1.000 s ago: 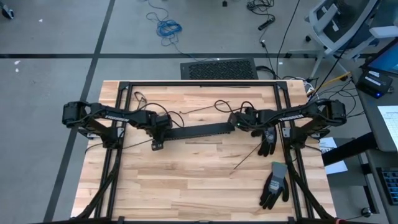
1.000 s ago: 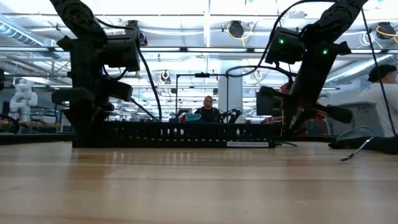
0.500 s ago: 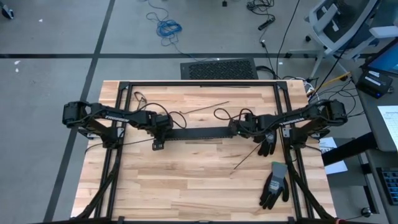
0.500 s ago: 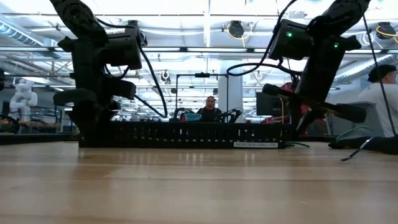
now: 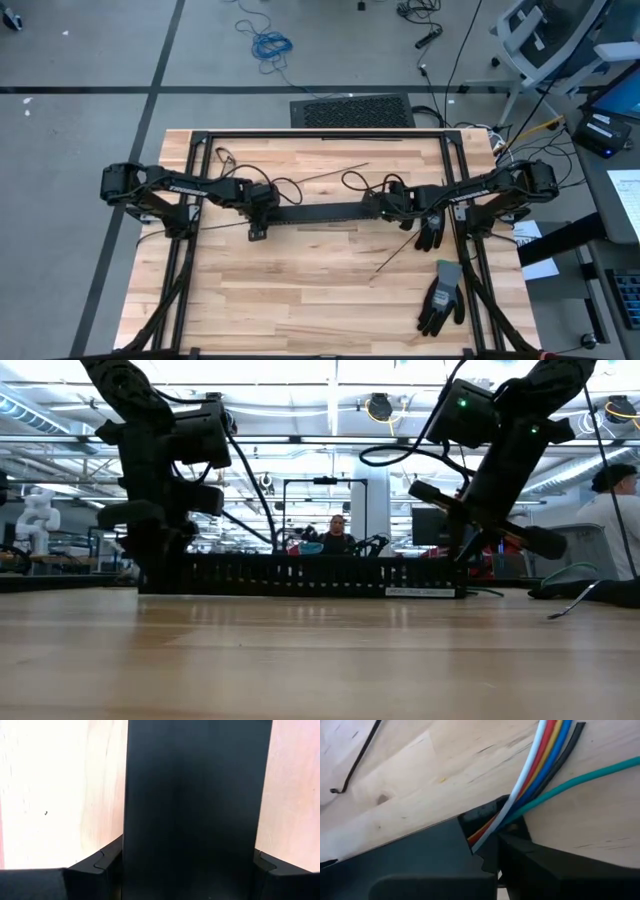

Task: Ziptie cables
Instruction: Close the black cable duct cover

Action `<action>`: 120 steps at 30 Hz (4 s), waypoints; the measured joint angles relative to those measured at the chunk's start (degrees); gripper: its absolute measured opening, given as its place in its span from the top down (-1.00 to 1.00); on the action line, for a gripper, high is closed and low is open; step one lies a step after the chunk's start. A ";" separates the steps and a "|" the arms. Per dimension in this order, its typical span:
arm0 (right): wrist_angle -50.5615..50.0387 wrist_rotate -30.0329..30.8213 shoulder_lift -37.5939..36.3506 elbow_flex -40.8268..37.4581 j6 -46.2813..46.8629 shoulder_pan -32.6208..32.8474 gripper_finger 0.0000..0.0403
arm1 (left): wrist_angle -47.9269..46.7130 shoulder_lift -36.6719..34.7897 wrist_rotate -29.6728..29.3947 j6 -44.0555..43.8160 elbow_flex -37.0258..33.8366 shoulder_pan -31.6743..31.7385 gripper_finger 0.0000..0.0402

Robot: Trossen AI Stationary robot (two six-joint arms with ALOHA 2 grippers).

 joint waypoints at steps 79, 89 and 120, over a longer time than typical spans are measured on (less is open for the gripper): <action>-17.70 0.62 4.83 1.07 -7.71 4.07 1.00 | -21.04 -13.74 -3.38 -23.91 8.03 -4.76 -0.70; -5.96 -2.32 6.90 3.45 -9.95 4.53 1.00 | -34.09 -18.19 -6.14 -24.11 11.34 -4.79 -0.70; -3.72 -0.57 8.37 3.45 -10.66 4.92 1.00 | -28.70 -4.15 -9.29 -30.62 0.65 -4.72 -0.70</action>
